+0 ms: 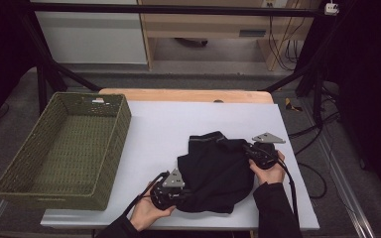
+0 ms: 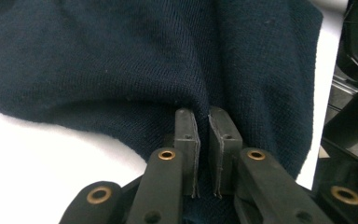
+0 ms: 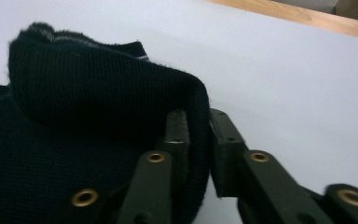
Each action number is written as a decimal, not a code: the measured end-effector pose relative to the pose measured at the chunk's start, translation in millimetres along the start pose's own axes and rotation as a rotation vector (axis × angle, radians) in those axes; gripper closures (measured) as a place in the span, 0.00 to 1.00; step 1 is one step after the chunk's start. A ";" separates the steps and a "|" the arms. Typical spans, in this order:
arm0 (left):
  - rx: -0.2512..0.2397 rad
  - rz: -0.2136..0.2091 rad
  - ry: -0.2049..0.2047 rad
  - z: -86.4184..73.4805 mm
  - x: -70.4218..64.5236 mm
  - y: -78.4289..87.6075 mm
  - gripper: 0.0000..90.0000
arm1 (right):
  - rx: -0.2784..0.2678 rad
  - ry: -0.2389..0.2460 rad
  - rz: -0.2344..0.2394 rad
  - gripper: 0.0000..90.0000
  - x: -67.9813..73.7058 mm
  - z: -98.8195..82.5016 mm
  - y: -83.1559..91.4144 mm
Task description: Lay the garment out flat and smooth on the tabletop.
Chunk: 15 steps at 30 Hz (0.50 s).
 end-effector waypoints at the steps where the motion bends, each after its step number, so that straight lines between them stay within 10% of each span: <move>1: -0.002 -0.002 0.007 -0.1 0.5 0.1 0.92 | -0.021 -0.006 0.007 0.71 1.2 2.9 4.6; 8: -0.014 0.011 0.030 2.0 7.0 5.6 0.92 | -0.135 0.026 0.131 0.43 33.3 25.4 42.0; 15: -0.027 0.013 0.038 0.2 10.1 7.6 0.90 | -0.027 0.119 0.318 0.38 103.5 19.1 26.8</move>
Point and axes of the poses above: each handheld gripper's, and its own axes: y roughly backward along the jaws, z roughly out of its top, x roughly to its left, the point moved 7 cm from there along -y, roughly forward along the jaws, and after that the axes turned 1 degree about -z, right-handed, at the moved point
